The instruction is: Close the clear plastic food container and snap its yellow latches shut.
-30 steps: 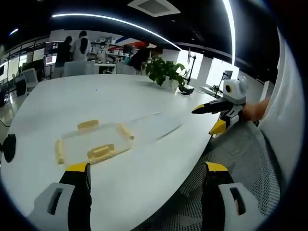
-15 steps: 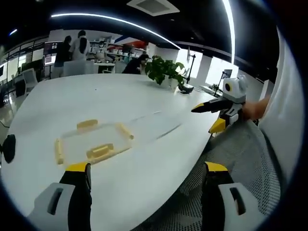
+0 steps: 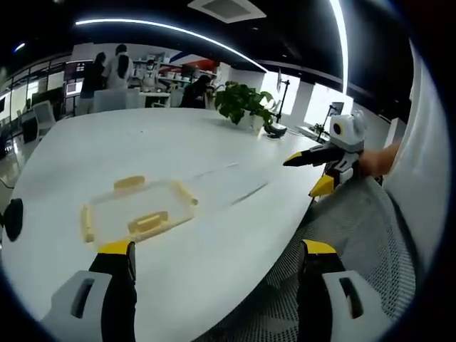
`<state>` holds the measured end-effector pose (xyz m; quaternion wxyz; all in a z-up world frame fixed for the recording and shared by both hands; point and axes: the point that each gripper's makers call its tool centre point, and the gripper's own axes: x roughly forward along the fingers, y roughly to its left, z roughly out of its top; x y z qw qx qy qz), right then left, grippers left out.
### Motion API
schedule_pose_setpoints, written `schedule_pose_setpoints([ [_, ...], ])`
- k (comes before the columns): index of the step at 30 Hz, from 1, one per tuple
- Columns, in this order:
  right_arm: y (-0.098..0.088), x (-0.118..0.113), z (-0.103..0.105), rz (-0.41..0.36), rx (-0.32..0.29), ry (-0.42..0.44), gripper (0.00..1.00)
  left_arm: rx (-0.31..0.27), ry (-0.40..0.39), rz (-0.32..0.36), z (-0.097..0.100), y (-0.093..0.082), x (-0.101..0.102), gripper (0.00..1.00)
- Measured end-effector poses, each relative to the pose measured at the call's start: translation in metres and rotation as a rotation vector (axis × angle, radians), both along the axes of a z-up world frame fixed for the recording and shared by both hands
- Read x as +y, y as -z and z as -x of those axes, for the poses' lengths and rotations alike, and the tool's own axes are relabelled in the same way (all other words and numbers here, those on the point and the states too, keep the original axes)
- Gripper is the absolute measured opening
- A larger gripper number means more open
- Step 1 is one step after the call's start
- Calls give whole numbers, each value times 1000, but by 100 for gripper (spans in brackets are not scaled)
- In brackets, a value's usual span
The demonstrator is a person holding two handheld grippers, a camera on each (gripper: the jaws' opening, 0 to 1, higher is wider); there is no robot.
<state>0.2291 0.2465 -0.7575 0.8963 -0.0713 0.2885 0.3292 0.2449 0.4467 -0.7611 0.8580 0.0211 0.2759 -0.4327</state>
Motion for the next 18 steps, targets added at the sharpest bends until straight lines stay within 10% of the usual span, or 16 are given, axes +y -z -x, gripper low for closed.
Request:
schedule_pose_setpoints([
  [18, 0, -1, -1, -6, 5, 11, 74, -3, 1, -8, 0, 1, 1, 95],
])
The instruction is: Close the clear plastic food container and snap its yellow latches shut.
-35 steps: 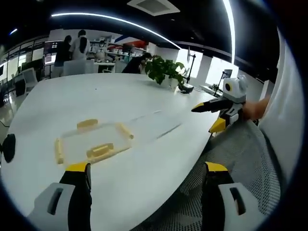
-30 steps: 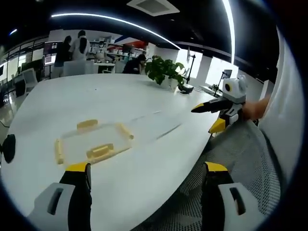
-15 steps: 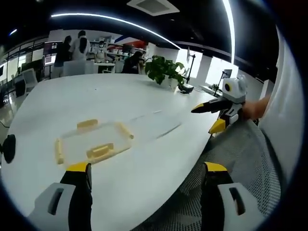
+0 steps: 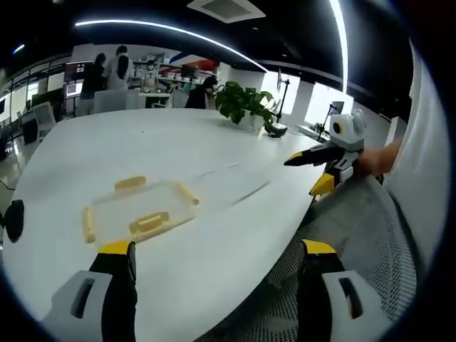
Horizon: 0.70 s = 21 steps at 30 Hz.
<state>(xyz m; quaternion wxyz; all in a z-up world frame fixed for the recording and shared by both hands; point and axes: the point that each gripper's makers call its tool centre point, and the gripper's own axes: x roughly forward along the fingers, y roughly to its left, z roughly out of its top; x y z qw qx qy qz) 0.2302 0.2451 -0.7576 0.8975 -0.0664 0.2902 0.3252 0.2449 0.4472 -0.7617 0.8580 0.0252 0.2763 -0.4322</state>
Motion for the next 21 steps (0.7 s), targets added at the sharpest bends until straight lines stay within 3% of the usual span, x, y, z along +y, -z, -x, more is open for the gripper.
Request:
schedule_pose_setpoints([
  [21, -1, -2, 0, 18, -11, 0, 73, 21, -13, 2, 0, 1, 2, 95],
])
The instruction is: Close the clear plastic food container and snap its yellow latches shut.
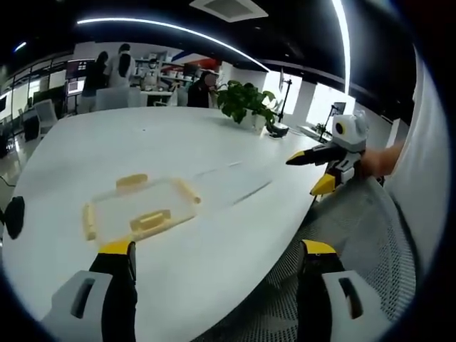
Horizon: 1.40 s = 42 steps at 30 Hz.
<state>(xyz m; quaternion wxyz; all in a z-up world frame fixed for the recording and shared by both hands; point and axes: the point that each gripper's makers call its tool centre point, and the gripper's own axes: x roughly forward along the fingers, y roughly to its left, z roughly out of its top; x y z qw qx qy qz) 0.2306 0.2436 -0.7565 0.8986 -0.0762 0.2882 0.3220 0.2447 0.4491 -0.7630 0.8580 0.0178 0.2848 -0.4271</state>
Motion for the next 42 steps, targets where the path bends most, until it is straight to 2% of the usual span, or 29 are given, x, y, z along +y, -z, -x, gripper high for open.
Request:
schedule_pose_setpoints([
  [12, -7, 6, -1, 24, -13, -53, 73, 21, 30, -12, 4, 1, -1, 93],
  [14, -11, 7, -5, 46, -27, -69, 73, 14, 46, -21, 3, -1, -1, 93],
  [17, -15, 10, -12, 37, -35, -72, 72, 12, 59, -23, 0, -2, 2, 91],
  [27, -14, 17, -21, 56, -39, -102, 71, -5, 80, -37, -7, -2, 4, 89],
  [37, -7, 29, -33, 86, -23, -160, 64, -18, 107, -67, -15, 3, 5, 87],
  [39, -7, 33, -38, 104, -47, -180, 65, -20, 108, -73, -18, 5, 6, 87],
  [42, -7, 37, -43, 103, -41, -187, 64, -19, 108, -86, -21, 9, 7, 86],
])
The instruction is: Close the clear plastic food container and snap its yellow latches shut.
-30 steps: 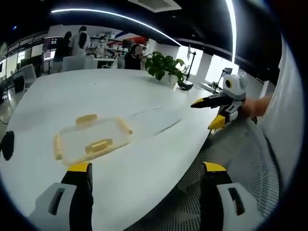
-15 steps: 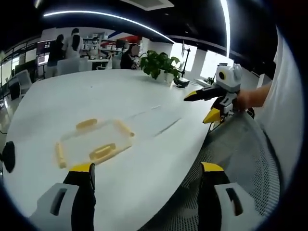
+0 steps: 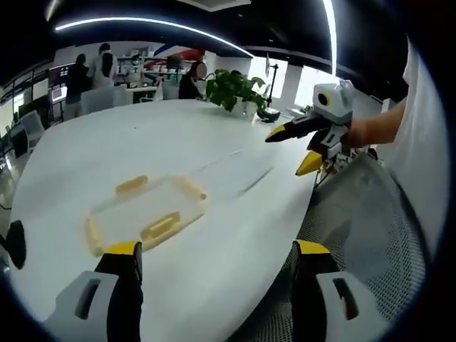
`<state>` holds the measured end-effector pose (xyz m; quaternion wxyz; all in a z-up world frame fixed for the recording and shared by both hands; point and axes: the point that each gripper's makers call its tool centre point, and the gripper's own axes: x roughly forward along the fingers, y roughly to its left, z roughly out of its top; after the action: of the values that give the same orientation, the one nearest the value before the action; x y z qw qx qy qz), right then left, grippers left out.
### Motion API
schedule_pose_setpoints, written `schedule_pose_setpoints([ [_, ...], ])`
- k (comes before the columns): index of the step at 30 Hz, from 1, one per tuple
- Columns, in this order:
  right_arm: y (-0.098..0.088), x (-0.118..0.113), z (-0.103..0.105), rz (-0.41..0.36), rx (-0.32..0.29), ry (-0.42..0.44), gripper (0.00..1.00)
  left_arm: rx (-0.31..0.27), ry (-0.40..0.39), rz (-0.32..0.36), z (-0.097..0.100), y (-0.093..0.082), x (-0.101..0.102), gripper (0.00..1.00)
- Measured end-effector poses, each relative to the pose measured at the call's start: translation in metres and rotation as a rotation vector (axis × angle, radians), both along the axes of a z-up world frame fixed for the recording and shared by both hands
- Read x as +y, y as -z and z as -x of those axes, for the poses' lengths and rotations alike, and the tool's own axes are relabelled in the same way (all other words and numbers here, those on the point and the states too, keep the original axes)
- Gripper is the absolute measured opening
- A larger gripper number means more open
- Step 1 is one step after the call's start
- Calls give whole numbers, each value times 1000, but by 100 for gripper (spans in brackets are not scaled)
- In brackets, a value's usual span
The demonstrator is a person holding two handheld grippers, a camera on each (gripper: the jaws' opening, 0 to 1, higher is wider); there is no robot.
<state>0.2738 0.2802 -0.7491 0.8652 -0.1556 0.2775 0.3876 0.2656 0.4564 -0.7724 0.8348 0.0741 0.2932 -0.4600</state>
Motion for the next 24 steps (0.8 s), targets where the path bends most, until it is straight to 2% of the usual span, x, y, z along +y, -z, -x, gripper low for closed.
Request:
schedule_pose_setpoints([
  [7, 0, 13, -10, 13, -11, -41, 64, 7, 15, -12, -6, 8, -1, 85],
  [15, 2, 26, -19, -2, -14, -38, 64, 6, -9, 17, -16, 8, -3, 85],
  [20, 2, 36, -25, -8, -21, -49, 64, 2, 4, 7, -18, 11, -2, 85],
  [24, 1, 40, -33, 10, -45, -60, 68, 0, 1, 5, -24, 12, 3, 85],
])
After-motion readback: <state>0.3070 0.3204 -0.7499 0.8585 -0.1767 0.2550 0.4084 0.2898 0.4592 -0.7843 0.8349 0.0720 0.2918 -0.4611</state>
